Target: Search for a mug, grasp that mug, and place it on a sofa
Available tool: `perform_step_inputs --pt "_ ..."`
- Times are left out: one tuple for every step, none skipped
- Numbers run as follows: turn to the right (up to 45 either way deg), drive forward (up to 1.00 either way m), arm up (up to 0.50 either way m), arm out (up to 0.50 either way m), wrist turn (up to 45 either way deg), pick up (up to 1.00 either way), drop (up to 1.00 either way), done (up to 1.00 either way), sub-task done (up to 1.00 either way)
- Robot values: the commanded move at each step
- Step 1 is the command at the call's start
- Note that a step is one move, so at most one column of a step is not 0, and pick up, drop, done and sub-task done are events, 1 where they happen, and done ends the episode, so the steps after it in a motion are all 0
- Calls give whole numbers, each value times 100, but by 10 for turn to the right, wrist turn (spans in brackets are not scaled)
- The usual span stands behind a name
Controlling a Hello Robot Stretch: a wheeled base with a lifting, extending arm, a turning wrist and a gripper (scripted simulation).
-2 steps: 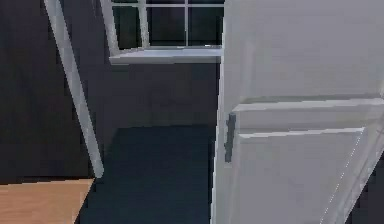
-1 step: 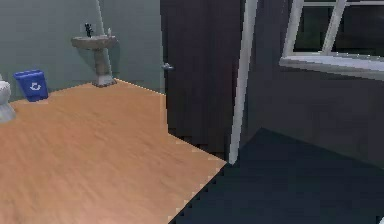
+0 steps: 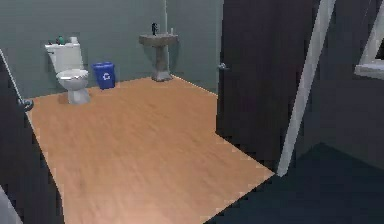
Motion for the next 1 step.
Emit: perform_step_inputs --pt "0 65 0 0 0 0 0 0 0"
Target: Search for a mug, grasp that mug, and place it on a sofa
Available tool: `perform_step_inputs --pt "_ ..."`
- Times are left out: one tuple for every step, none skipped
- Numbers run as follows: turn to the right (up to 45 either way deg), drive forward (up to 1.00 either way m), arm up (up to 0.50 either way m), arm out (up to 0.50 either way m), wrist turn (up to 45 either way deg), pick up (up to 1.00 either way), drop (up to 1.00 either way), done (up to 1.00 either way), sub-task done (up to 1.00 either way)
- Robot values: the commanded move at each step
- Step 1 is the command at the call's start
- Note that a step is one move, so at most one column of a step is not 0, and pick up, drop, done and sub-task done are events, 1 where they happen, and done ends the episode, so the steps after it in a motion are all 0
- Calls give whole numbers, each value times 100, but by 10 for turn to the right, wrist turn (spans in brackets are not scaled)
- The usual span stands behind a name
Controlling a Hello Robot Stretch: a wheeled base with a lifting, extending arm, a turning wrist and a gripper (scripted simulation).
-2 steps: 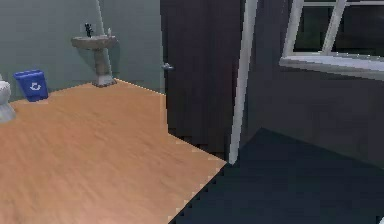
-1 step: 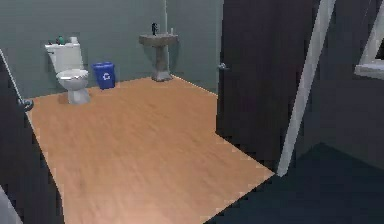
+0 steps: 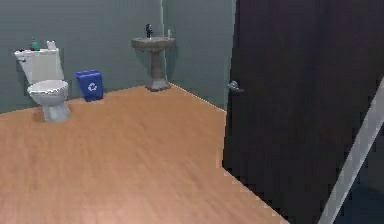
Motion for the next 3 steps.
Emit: perform_step_inputs --pt "-330 0 0 0 0 0 0 0 0" --pt "0 100 0 0 0 0 0 0 0" --pt "-30 0 0 0 0 0 0 0 0"
